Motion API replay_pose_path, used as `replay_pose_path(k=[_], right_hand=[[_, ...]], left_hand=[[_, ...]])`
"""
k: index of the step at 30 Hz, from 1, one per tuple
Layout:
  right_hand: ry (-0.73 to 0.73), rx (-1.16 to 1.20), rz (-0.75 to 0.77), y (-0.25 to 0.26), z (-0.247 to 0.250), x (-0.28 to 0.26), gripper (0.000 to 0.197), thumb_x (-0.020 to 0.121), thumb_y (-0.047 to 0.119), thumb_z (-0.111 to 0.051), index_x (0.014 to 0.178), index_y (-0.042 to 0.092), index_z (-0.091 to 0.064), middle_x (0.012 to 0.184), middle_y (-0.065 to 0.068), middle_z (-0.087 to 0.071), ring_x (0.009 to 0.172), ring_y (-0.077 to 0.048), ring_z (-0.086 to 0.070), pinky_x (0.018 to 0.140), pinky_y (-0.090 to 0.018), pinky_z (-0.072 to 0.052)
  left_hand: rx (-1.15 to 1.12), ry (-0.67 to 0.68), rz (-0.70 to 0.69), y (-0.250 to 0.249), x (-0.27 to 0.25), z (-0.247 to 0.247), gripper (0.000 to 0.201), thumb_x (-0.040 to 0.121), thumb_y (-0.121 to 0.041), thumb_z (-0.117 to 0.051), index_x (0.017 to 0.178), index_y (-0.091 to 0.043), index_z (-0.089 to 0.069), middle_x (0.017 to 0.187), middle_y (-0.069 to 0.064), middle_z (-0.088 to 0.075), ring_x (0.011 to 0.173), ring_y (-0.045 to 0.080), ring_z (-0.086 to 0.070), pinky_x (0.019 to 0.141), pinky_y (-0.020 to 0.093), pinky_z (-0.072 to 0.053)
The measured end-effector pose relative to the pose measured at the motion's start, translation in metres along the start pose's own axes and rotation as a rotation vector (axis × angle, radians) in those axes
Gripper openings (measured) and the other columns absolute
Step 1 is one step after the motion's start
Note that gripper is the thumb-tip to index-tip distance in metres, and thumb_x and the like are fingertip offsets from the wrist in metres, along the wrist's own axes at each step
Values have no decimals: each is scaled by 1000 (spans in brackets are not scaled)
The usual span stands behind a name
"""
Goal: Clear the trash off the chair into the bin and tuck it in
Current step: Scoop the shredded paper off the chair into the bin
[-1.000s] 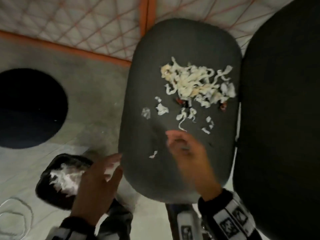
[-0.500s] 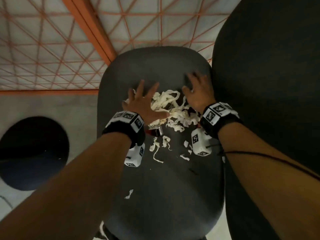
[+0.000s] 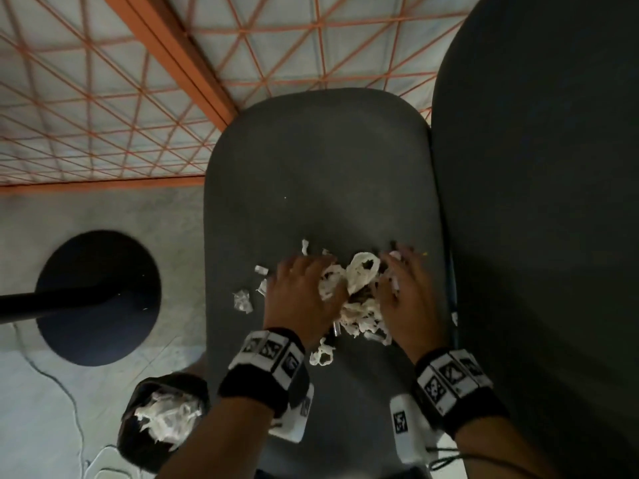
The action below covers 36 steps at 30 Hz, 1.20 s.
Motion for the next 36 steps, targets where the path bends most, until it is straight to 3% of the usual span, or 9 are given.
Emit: replay_pose_path(k=[3,8,14,19,22,29,32,34,36], right_hand=[[-145,-15,-60,-7,21,19,49,91,40,-43,137,26,-49,156,-3,-30,146,-28,-27,111,-55,-36],[38,-160,-245,-13,5,7,54,95,41,-47,145,23,-39,162,-6,-20,150,-31,-13,116,-58,-23],[178,-31,-172,4,-33,-39,51,96,29,-39,146,20,-41,162,-4,-21,152,-25,-7,121,-54,-10],[7,80,-177,0,-7,-37,53,93,37,-40,144,24,-41,158,-3,-29,149,-24,-19,117,-54,-27],[-54,36,-276,-13,9,-33,62,88,47,-41,145,22,-38,157,-7,-29,147,-28,-26,114,-55,-32],[40,18,-467,-12,2,-53,60,92,45,-52,146,25,-38,151,-13,-34,139,-34,-32,113,-52,-32],[63,39,-468,-4,1,-51,57,93,40,-54,146,26,-40,150,-12,-36,138,-29,-34,113,-38,-30],[72,92,-450,0,-4,-46,54,94,35,-56,145,24,-41,149,-9,-36,136,-26,-38,102,-23,-29],[83,154,-411,1,-12,-42,53,93,31,-57,143,24,-43,147,-5,-36,134,-25,-42,103,-24,-34]], left_hand=[[-16,-106,146,25,24,21,44,87,-52,-47,129,-41,-43,145,-4,-38,134,27,-32,105,49,-35],[-122,110,604,73,14,-11,72,84,-71,-34,146,-47,-6,161,-9,6,148,36,4,111,67,-14],[-117,235,336,12,-36,-55,72,91,-67,-24,151,-31,-9,162,0,10,148,34,12,120,54,-6],[-241,52,271,12,-34,-27,60,89,-65,-31,141,-36,-33,154,-2,-26,142,27,-23,113,46,-29],[-237,43,254,28,-10,-7,63,85,-67,-42,142,-43,-26,157,-4,-16,146,29,-14,113,55,-28],[21,398,93,17,1,-21,115,58,-76,-68,142,-55,8,159,-14,15,148,34,9,104,70,-25],[201,392,-65,-2,5,-34,122,55,-79,-65,143,-50,15,159,-8,20,147,36,14,110,68,-15],[226,407,-117,-9,10,-42,119,58,-81,-60,145,-46,12,160,-5,20,147,37,16,114,66,-11],[246,414,-145,-9,8,-49,108,65,-82,-52,148,-42,4,160,-4,19,147,36,16,115,64,-11]])
Point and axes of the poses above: each hand's wrist, its own x-axis towards the middle knuckle, its own z-axis out of the back of the hand, y = z × x, the point moved 5 cm from there along x, towards the middle knuckle
